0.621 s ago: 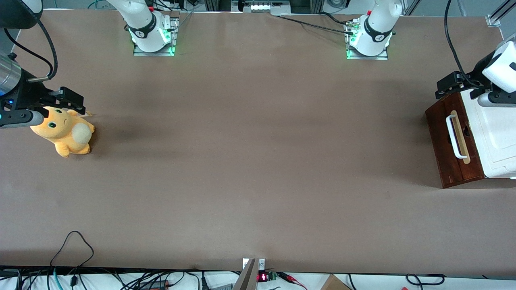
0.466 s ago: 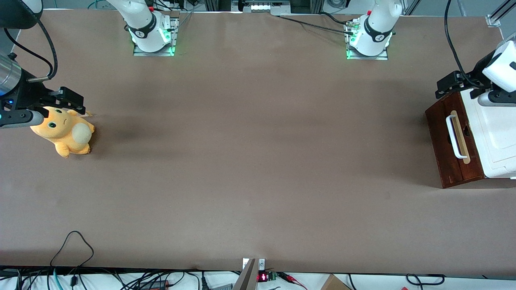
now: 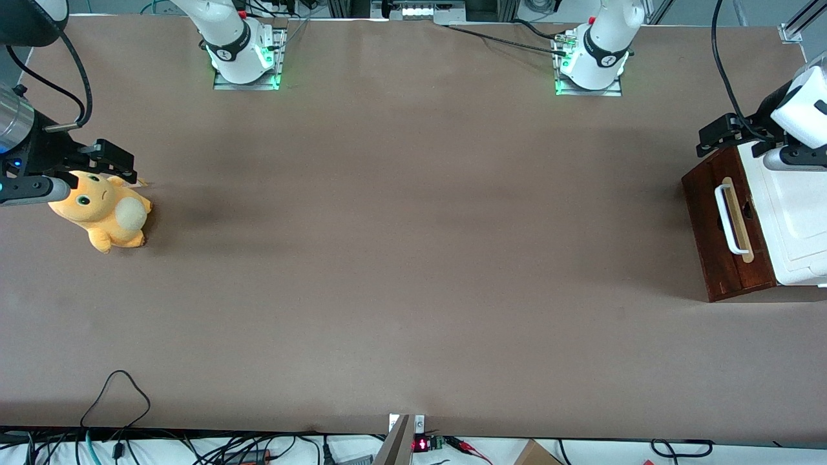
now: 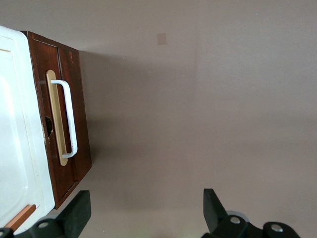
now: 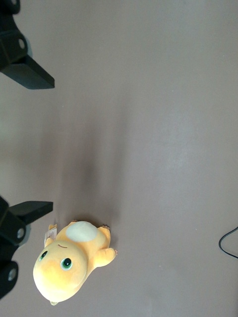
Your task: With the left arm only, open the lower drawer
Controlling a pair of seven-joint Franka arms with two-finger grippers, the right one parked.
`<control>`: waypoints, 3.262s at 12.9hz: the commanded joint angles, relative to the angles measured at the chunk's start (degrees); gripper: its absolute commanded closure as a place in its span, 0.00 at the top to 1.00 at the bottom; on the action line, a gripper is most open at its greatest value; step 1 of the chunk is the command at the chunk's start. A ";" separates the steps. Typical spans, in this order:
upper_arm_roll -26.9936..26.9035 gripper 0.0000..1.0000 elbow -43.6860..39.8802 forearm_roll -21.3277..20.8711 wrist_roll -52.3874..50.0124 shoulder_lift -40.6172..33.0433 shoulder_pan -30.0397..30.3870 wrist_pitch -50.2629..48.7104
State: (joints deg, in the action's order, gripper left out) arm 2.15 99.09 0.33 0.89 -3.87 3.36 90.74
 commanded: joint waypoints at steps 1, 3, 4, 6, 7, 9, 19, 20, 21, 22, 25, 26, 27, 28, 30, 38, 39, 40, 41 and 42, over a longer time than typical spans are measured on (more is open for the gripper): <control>-1.61 1.00 1.19 0.29 0.25 -1.31 -0.29 -0.57; -1.62 1.00 1.19 0.11 0.52 -1.05 -0.37 -0.39; -1.71 1.00 1.11 0.46 0.52 -0.96 -0.37 -0.04; -1.79 1.00 1.11 0.38 0.43 -1.23 -0.55 -0.48; -1.71 1.00 1.11 0.38 0.43 -1.40 -0.55 -0.57; -1.71 1.00 0.76 0.29 0.70 -0.97 -0.46 -0.66; 16.02 0.93 12.33 -39.92 -27.21 5.18 0.77 -1.44; 19.01 0.93 13.57 -43.70 -31.43 6.76 0.94 -3.01; 21.38 0.93 14.89 -47.83 -36.17 8.51 1.47 -5.29; 23.32 0.93 17.25 -51.96 -40.92 9.83 1.56 -6.18; 24.66 0.92 23.33 -61.73 -44.38 13.08 1.47 -6.37; 24.57 0.90 24.56 -64.63 -45.78 14.67 1.47 -6.54; 24.57 0.89 25.44 -67.53 -47.97 16.51 1.47 -7.15; 24.66 0.88 25.62 -70.17 -50.43 18.88 1.56 -8.38; 24.57 0.86 25.63 -73.61 -52.47 22.57 1.82 -9.61; 24.31 0.82 20.19 -86.80 -64.95 39.98 8.59 -15.85; 24.31 0.82 19.74 -87.42 -65.22 40.69 8.94 -15.95; 24.31 0.82 18.95 -88.38 -65.31 41.57 9.47 -16.12; 24.31 0.82 17.55 -89.17 -65.31 42.53 10.17 -16.04; 24.31 0.82 17.19 -89.79 -65.31 43.06 10.35 -16.04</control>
State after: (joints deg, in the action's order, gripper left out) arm 25.67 118.90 -87.71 -64.10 37.21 12.65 76.18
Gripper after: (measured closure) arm 0.176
